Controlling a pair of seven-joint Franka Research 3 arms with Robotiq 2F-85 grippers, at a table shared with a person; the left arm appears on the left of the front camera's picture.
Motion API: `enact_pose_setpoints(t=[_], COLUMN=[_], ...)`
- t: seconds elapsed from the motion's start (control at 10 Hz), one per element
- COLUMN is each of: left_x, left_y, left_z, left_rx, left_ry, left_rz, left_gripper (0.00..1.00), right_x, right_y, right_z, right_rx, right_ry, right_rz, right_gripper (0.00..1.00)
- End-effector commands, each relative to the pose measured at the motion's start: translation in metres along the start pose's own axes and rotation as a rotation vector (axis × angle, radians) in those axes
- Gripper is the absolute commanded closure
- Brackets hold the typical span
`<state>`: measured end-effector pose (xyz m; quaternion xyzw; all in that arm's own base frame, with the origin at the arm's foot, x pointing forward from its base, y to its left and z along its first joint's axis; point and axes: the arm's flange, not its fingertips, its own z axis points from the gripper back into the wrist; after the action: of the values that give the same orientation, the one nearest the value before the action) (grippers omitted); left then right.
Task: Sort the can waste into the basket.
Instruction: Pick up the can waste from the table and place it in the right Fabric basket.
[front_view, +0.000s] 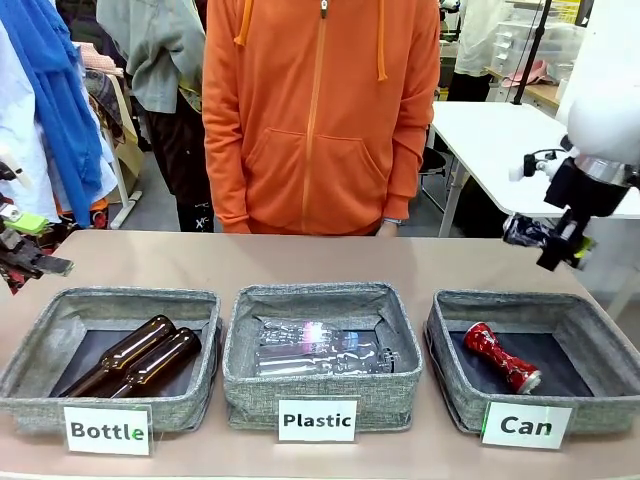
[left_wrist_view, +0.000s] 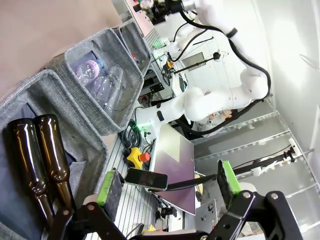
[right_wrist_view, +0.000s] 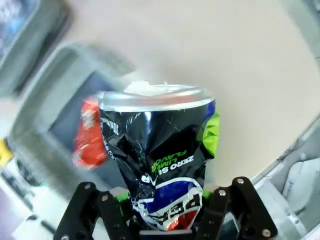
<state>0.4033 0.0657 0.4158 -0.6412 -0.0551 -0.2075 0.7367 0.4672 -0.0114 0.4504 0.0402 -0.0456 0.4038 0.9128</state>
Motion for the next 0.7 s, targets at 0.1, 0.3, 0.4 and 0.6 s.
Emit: enact_pose_setpoints(t=[0.1,0.3,0.4,0.6], left_x=[-0.002,-0.002,-0.002,-0.002], left_y=[-0.003,-0.003,-0.003,-0.003], left_z=[-0.001,-0.001,-0.001,-0.001], left_rx=[0.002,0.002,0.002,0.002], left_ry=[0.013,0.013,0.013,0.013], left_rz=[0.000,0.000,0.000,0.000], left_gripper=[0.00,0.00,0.00,0.00], right_x=[-0.033,-0.046,-0.048,-0.049], right_y=[0.059,0.072,0.073,0.071], right_z=[0.000,-0.006,-0.007,-0.007], right_rx=[0.172,0.197,0.191,0.172], right_ry=[0.083,0.119,0.102,0.082], right_rz=[0.174,0.250,0.276,0.281], right_gripper=[1.00,1.00,1.00,1.00])
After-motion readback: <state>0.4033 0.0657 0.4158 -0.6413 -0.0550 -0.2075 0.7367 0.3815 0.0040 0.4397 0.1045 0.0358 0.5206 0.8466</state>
